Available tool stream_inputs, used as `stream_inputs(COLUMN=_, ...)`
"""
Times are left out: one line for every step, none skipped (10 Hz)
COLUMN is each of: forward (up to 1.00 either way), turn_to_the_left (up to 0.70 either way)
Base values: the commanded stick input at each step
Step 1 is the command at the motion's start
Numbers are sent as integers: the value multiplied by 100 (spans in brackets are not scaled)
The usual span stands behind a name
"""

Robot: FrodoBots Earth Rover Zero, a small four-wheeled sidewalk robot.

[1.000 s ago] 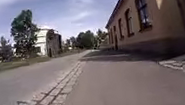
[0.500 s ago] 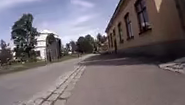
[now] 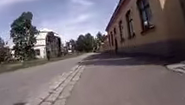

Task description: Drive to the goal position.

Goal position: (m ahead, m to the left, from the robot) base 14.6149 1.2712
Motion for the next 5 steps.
stream_inputs(forward=70, turn_to_the_left=0)
stream_inputs(forward=70, turn_to_the_left=0)
stream_inputs(forward=70, turn_to_the_left=0)
stream_inputs(forward=70, turn_to_the_left=0)
stream_inputs(forward=70, turn_to_the_left=0)
